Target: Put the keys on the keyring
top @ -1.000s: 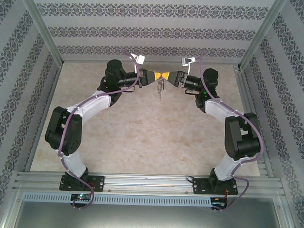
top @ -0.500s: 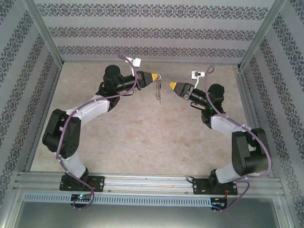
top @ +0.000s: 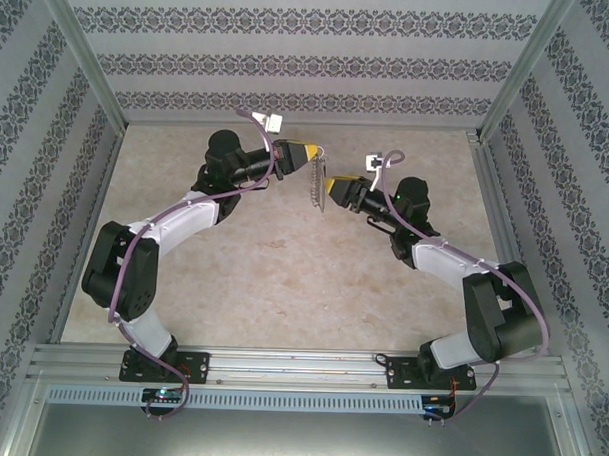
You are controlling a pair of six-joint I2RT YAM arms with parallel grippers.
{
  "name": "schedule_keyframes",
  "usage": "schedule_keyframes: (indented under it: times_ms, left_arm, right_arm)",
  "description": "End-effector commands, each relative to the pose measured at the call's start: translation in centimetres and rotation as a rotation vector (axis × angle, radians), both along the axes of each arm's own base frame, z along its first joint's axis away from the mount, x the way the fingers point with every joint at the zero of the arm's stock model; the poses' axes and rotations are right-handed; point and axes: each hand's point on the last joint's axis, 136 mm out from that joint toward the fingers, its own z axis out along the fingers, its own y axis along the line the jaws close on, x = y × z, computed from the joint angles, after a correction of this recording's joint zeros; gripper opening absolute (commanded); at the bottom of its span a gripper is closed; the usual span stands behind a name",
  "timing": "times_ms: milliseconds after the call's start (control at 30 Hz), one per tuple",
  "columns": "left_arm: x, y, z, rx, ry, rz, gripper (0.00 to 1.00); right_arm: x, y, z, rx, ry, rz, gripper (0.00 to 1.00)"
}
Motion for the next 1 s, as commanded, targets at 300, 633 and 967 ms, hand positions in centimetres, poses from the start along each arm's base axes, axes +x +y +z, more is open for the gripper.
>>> schedule_keyframes:
  times_ms: [300, 633, 967]
  left_arm:
    - [-1.7, -0.5, 3.0, -0.029, -0.083, -0.03, 0.0]
    - [-2.0, -0.9, 3.0, -0.026, -0.086, -0.04, 0.0]
    - [-2.1, -1.1, 3.0, -0.025, -0.088, -0.041, 0.0]
  right_arm:
    - [-0.2, 1.2, 3.8, -0.066, -0.171, -0.045, 0.53]
    - [0.7, 0.9, 4.2, -0.14, -0.189, -0.134, 0.55]
    - [0.4, 0.9, 4.5, -0.168, -0.203, -0.127, 0.37]
